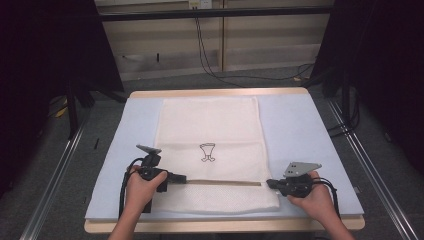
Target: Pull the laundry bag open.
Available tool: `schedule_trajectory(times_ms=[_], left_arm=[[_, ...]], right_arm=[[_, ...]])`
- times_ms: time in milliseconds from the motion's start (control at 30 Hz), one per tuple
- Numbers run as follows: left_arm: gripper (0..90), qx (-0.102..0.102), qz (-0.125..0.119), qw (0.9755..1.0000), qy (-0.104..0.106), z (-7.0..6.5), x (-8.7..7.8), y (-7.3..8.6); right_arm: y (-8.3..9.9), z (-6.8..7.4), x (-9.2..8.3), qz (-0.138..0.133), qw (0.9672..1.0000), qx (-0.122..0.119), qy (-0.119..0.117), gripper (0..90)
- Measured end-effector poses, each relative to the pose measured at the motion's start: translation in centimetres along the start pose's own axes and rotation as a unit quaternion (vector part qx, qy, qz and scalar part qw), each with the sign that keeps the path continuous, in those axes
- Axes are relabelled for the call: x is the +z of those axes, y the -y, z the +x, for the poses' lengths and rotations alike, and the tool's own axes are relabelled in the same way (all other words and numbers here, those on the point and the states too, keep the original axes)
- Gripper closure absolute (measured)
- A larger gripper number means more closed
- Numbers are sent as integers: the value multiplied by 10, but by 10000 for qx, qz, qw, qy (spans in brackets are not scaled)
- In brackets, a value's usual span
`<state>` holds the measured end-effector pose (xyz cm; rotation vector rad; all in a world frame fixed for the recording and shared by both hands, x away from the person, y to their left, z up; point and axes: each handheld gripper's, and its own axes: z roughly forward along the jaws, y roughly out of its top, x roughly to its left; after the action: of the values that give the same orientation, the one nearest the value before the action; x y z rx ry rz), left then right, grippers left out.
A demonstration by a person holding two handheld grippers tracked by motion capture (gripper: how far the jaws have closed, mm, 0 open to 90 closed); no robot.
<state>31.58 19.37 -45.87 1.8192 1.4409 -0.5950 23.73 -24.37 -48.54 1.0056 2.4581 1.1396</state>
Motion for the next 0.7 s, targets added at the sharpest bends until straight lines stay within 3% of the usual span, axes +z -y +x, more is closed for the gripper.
schedule_trajectory(times_ms=[533,633,700], left_arm=[[872,-35,-112,9999,-80,11,-15,3],[872,-47,-92,9999,7,11,-16,3],[872,-47,-109,9999,-65,12,-17,3]], right_arm=[[0,0,0,5,10000,10,0,900],[0,0,0,0,10000,8,0,900],[0,0,0,0,10000,9,1,900]])
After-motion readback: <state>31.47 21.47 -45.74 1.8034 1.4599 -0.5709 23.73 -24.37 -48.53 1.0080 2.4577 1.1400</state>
